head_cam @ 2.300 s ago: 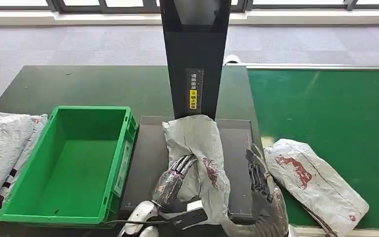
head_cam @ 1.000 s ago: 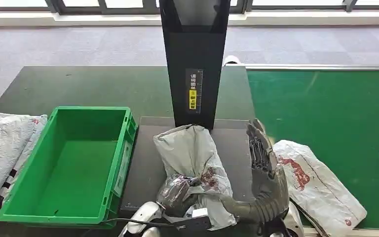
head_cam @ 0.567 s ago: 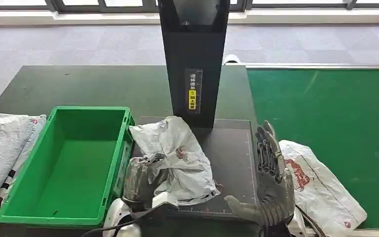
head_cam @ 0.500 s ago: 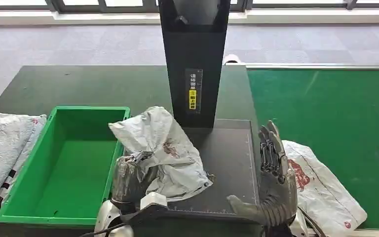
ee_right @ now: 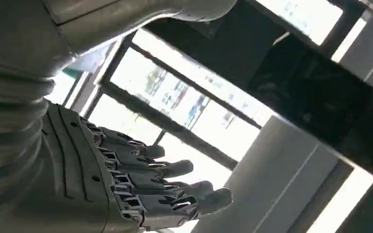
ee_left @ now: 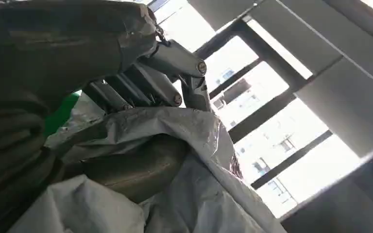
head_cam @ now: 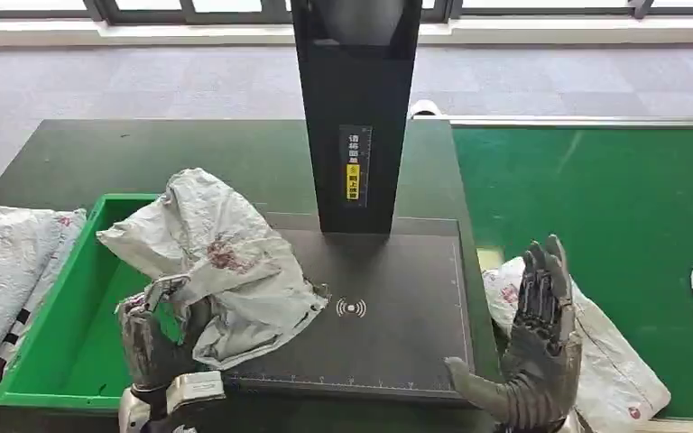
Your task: Moved the parcel from conveyor to table for the left to box.
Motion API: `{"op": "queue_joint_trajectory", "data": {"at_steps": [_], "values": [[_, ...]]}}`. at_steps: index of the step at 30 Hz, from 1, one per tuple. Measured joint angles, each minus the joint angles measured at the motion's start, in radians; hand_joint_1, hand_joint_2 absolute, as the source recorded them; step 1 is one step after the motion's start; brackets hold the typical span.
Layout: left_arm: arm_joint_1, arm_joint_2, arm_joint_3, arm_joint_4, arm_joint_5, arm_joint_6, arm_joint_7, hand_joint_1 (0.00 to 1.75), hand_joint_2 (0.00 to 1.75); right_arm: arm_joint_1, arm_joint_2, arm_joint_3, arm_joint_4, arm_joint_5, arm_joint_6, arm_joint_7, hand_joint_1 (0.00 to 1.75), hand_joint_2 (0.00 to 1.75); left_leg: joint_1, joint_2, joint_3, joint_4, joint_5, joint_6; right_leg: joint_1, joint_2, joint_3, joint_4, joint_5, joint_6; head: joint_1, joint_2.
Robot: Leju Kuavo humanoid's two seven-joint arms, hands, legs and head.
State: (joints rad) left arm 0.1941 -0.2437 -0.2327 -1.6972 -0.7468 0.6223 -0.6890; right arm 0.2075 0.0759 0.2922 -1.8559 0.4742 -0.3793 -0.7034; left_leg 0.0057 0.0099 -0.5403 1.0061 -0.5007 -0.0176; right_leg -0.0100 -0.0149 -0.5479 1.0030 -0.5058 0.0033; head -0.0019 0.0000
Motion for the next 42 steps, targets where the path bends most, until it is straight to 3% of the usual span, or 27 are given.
{"op": "queue_joint_trajectory", "data": {"at_steps": [3,5,12,20,21,22,32,33,42], "values": [[-0.011,0.029,0.006,-0.028,0.143,0.045,-0.008,1.75,1.75,0.050,0.000,-0.004,-0.017,0.012,-0.131,0.000,0.00,1.75,0.000,0.000,0.000,0.000,0.000,0.000,0.000,0.000,0.000,0.000,0.000,0.000,0.000,0.000],[-0.040,0.038,0.123,-0.005,0.283,-0.036,0.017,1.75,1.75,0.094,-0.024,0.013,-0.019,-0.018,-0.250,-0.001,0.00,1.75,0.000,0.000,0.000,0.000,0.000,0.000,0.000,0.000,0.000,0.000,0.000,0.000,0.000,0.000],[-0.085,0.037,0.231,0.116,0.372,-0.123,0.049,1.75,1.75,0.106,-0.069,0.052,-0.012,-0.042,-0.313,-0.001,0.00,1.75,0.000,0.000,0.000,0.000,0.000,0.000,0.000,0.000,0.000,0.000,0.000,0.000,0.000,0.000],[-0.122,0.032,0.272,0.181,0.384,-0.132,0.058,1.75,1.75,0.108,-0.087,0.070,-0.005,-0.041,-0.318,-0.001,0.00,1.75,0.000,-0.002,0.002,0.000,0.000,0.000,-0.001,-0.002,0.002,0.000,0.000,0.000,0.000,0.000],[-0.128,0.032,0.276,0.189,0.388,-0.132,0.058,0.19,1.75,0.108,-0.088,0.070,-0.004,-0.042,-0.318,-0.001,0.00,1.75,0.000,-0.003,0.002,-0.001,0.000,0.000,-0.001,-0.003,0.003,0.000,-0.001,0.000,0.000,0.000],[-0.134,0.031,0.280,0.197,0.394,-0.132,0.059,0.00,1.75,0.108,-0.090,0.072,-0.001,-0.044,-0.318,-0.001,0.00,1.75,0.000,-0.004,0.003,-0.001,0.000,0.000,-0.001,-0.005,0.004,0.000,-0.001,0.001,0.000,0.000],[-0.163,0.026,0.301,0.247,0.431,-0.117,-0.008,0.00,1.75,0.111,-0.092,0.073,0.002,-0.041,-0.318,-0.001,0.00,1.75,0.000,-0.006,0.006,-0.004,0.001,0.000,-0.001,-0.009,0.015,0.000,-0.004,-0.001,0.000,0.000],[-0.163,0.026,0.301,0.248,0.431,-0.117,-0.008,0.00,0.00,0.112,-0.092,0.073,0.002,-0.042,-0.318,-0.001,0.00,1.75,0.000,-0.007,0.006,-0.004,0.001,-0.001,-0.001,-0.009,0.015,0.000,-0.004,-0.001,0.000,0.000],[-0.151,0.023,0.298,0.227,0.475,-0.080,-0.009,0.00,0.00,0.114,-0.093,0.073,0.002,-0.039,-0.318,-0.001,0.00,1.75,0.000,-0.008,0.007,-0.004,0.001,-0.001,-0.001,-0.010,0.016,0.000,-0.004,-0.002,0.000,0.000]]}}
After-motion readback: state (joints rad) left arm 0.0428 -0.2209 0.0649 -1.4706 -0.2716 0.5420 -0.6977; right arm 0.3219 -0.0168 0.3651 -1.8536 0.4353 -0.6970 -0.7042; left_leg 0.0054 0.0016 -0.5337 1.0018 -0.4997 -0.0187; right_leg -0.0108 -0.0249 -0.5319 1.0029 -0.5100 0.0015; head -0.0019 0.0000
